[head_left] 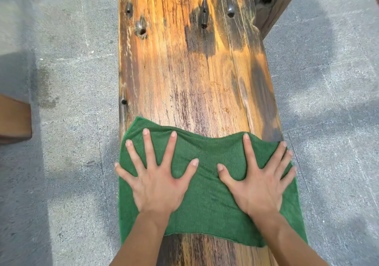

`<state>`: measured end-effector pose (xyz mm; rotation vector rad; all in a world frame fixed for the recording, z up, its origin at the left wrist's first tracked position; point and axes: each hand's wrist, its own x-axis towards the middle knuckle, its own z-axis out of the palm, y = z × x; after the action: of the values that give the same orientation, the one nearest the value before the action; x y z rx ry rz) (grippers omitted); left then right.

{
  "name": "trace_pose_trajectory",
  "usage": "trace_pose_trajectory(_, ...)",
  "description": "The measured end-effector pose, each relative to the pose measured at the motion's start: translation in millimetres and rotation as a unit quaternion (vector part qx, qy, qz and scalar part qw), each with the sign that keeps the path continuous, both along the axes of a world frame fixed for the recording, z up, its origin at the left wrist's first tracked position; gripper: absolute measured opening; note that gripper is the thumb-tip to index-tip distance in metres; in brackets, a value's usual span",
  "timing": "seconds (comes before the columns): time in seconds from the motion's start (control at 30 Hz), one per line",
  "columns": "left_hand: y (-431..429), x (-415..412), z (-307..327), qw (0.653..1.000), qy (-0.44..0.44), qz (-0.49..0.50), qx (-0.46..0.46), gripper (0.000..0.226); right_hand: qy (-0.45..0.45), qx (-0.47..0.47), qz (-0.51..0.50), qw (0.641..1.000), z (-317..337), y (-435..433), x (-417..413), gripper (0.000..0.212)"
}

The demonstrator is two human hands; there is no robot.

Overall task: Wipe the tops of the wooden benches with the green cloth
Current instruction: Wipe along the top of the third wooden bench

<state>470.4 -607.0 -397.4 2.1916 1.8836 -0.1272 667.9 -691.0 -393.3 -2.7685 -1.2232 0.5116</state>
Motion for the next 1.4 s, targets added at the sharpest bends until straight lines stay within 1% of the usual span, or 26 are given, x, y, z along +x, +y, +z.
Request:
trace_pose_trajectory(0.3,29.1,8.6,-0.6,1.0,0.005,-0.002,-0.002,0.085,-0.018,0.005,-0.011,1.0,0.0,30.0,11.7,0.1)
trace_pose_trajectory(0.8,58.6,19.6,2.7,1.0,0.024,-0.009,-0.013,0.086,-0.016,-0.007,0.02,1.0,0.0,92.5,38.3,0.101)
trace_pose_trajectory(1.17,117.5,35.2,-2.9,0.999,0.026,0.025,0.001,0.084,-0.015,0.004,0.033,0.999,-2.1,157.7,58.8,0.099)
trace_pose_trajectory(1.4,161.3,46.0,-2.8,0.999,0.023,0.028,0.01,0.082,-0.014,0.022,0.029,0.999,-4.3,195.2,68.8,0.098)
